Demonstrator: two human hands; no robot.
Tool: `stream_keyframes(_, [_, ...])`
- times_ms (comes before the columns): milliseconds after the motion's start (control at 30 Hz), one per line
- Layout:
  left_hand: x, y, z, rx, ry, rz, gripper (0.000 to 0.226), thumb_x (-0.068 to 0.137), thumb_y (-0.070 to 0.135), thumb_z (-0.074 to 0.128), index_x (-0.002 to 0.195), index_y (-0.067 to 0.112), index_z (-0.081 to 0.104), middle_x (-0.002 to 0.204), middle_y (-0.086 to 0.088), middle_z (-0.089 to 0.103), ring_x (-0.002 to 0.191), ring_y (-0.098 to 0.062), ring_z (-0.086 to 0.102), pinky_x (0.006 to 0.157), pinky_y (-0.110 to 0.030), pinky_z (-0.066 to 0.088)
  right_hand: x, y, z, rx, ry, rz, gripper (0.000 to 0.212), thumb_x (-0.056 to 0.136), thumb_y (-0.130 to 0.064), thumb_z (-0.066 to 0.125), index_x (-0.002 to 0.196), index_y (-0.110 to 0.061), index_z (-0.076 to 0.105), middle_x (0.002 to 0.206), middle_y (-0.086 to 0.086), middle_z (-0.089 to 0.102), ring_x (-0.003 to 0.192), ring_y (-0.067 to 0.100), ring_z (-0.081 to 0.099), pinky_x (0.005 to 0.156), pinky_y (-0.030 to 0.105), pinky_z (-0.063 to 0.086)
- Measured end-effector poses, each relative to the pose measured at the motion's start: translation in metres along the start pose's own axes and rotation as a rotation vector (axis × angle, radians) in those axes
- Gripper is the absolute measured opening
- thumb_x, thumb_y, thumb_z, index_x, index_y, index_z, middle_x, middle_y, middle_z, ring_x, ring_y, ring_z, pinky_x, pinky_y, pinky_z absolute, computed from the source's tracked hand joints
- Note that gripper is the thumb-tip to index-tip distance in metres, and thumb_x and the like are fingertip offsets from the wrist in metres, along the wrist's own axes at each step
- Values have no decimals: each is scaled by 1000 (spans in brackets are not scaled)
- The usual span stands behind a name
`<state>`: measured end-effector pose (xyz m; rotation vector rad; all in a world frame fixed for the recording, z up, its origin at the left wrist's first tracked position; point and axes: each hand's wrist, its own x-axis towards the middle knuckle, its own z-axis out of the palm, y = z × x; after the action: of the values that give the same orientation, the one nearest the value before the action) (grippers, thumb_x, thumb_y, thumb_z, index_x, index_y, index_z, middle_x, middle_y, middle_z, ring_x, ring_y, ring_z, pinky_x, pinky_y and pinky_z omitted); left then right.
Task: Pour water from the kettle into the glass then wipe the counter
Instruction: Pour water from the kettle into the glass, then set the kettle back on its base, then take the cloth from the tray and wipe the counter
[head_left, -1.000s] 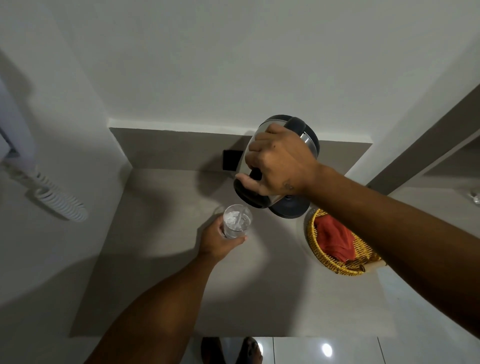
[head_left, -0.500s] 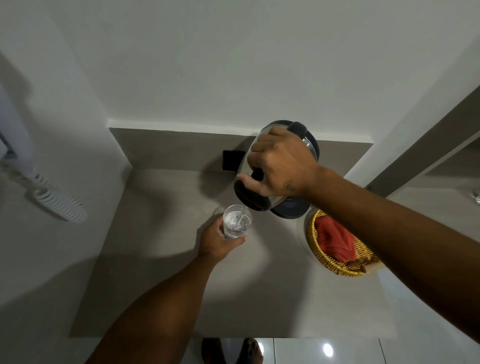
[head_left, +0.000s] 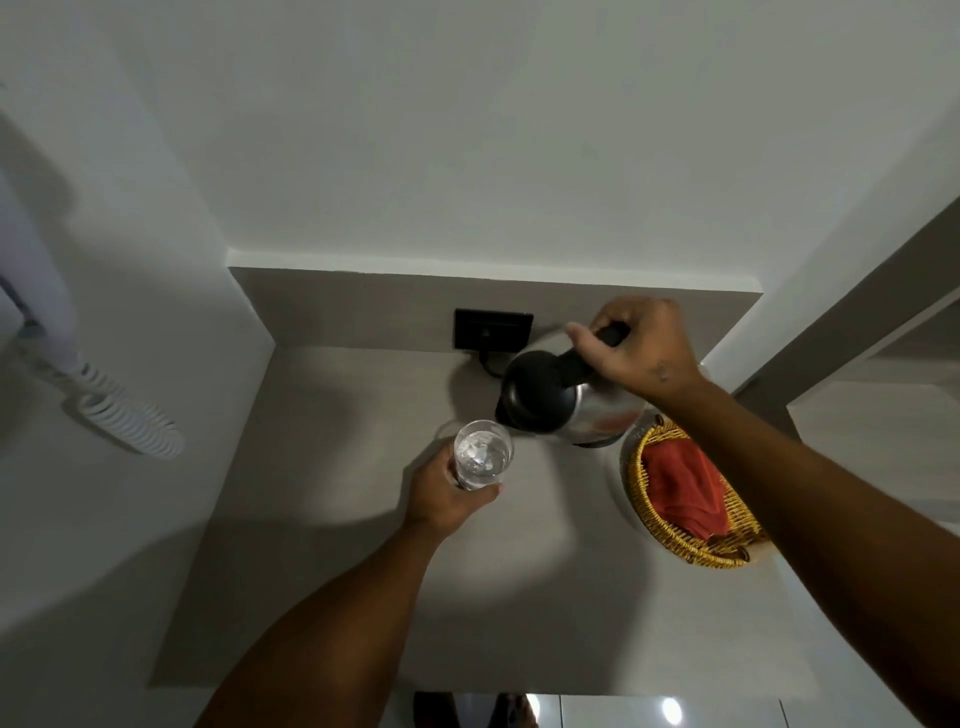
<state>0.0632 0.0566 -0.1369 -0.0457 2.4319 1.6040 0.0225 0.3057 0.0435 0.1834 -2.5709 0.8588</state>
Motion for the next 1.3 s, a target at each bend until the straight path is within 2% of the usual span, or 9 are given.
stream_keyframes(200, [4, -4, 3, 16, 8, 24, 74, 57, 13, 99, 124, 16, 67, 105, 4, 74, 95, -12, 71, 72, 2, 47, -11, 48, -5, 271, 245, 565, 27, 91, -30, 71, 66, -18, 66, 64, 6, 64, 66, 24, 66, 72, 48, 61])
stream_keyframes(333, [8, -8, 5, 32, 18, 48, 78, 55, 12, 100, 125, 18, 67, 110, 1, 76, 101, -12, 72, 79, -1, 49, -14, 73, 0, 385, 347, 752, 34, 91, -29, 72, 60, -21, 62, 60, 0, 59, 65, 21, 61, 68, 46, 58])
stream_keyframes(467, [6, -7, 4, 51, 26, 62, 76, 53, 14, 100, 122, 21, 69, 106, 6, 76, 97, -10, 73, 77, -3, 52, -15, 92, 7, 423, 387, 829, 34, 91, -30, 71, 60, -17, 63, 58, 1, 56, 62, 22, 59, 60, 38, 56])
stream_keyframes(633, [6, -6, 3, 53, 30, 58, 75, 54, 14, 99, 122, 21, 69, 108, 6, 76, 99, -9, 72, 79, -5, 52, -14, 107, 8, 437, 413, 867, 32, 92, -26, 69, 62, -14, 63, 59, 3, 54, 60, 20, 54, 64, 36, 51])
stream_keyframes(767, [5, -6, 1, 61, 35, 62, 76, 53, 18, 100, 122, 24, 69, 109, 10, 76, 99, -2, 72, 85, -16, 58, -13, 120, 4, 431, 422, 892, 34, 92, -27, 68, 61, -14, 62, 60, 6, 51, 62, 25, 52, 62, 35, 48])
stream_keyframes(1000, [7, -9, 3, 57, 39, 57, 75, 53, 16, 100, 122, 21, 69, 109, 5, 77, 100, -9, 73, 90, -32, 61, -23, 125, -1, 409, 346, 830, 38, 96, -36, 64, 65, -14, 64, 60, 5, 51, 58, 16, 51, 61, 30, 45])
stream_keyframes(1100, [6, -7, 3, 71, 43, 75, 74, 55, 15, 100, 122, 19, 69, 110, 3, 76, 101, -12, 73, 90, -32, 60, -34, 123, -5, 389, 335, 794, 41, 97, -53, 56, 84, -15, 67, 77, 4, 62, 77, 16, 60, 70, 29, 49])
stream_keyframes(1200, [6, -9, -1, 141, -17, 122, 82, 52, 25, 100, 126, 25, 65, 113, 8, 74, 105, -9, 70, 89, -14, 54, -73, 121, -1, 306, 452, 824, 40, 100, -54, 48, 114, -19, 62, 112, 7, 63, 106, 19, 60, 90, 38, 53])
stream_keyframes(1300, [10, -19, -13, 313, -120, 231, 100, 48, 47, 96, 137, 30, 53, 131, 11, 64, 124, -7, 60, 106, -24, 49, -129, 127, 15, 90, 262, 918, 51, 100, -51, 52, 138, -17, 49, 142, 13, 48, 129, 30, 48, 105, 53, 46])
